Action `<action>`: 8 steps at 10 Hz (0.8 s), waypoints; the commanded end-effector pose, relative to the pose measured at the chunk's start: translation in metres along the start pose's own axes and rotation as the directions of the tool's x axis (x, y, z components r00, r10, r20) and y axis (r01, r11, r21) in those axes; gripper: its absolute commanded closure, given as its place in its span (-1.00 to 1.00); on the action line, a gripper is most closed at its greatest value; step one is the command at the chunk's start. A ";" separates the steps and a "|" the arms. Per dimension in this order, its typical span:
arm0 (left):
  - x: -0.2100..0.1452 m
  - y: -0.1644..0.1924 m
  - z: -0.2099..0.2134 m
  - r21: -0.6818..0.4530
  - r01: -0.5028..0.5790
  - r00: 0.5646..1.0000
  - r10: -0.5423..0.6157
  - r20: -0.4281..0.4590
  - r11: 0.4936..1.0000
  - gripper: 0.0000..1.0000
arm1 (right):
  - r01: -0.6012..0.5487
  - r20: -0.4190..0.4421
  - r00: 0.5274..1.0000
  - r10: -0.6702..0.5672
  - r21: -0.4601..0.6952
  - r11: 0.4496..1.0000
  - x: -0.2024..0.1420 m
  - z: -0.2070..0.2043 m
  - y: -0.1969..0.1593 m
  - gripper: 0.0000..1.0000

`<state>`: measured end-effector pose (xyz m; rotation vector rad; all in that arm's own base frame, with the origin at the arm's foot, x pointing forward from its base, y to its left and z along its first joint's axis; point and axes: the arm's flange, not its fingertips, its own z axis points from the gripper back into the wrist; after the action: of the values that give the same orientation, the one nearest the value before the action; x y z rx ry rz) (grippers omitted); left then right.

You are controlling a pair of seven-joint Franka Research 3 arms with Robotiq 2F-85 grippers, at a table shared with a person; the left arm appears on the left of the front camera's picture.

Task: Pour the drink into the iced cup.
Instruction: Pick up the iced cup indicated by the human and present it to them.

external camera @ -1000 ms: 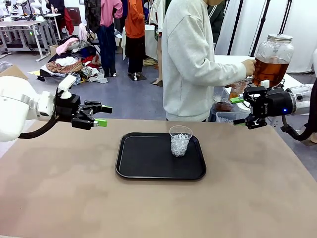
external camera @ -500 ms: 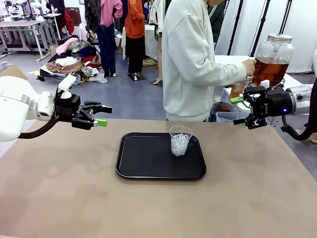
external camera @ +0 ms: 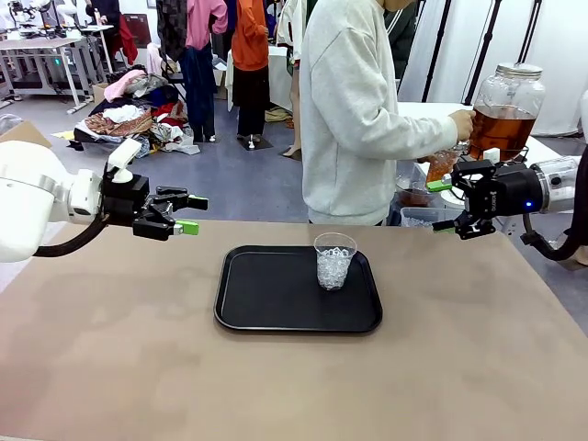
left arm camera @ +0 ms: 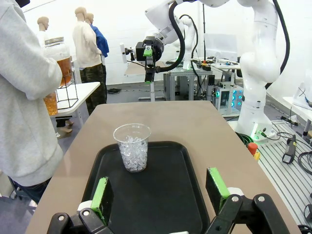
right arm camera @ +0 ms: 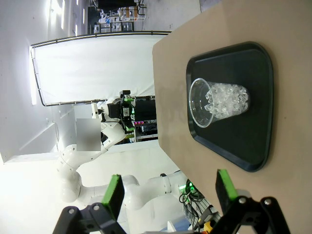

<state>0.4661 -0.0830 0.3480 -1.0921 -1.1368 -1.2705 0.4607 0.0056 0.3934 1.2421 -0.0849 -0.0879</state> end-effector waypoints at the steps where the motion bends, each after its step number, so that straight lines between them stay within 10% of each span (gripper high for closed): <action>1: 0.001 0.000 0.000 -0.001 0.002 1.000 -0.002 0.001 1.000 -1.00 | 0.001 0.000 1.000 -0.001 0.002 1.000 0.000 0.000 0.001 -1.00; 8: 0.001 0.000 0.000 -0.001 0.002 1.000 -0.002 0.001 1.000 -1.00 | 0.001 0.000 1.000 -0.001 0.002 1.000 0.000 0.000 0.001 -1.00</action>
<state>0.4661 -0.0830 0.3480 -1.0921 -1.1368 -1.2705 0.4607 0.0056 0.3934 1.2421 -0.0849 -0.0879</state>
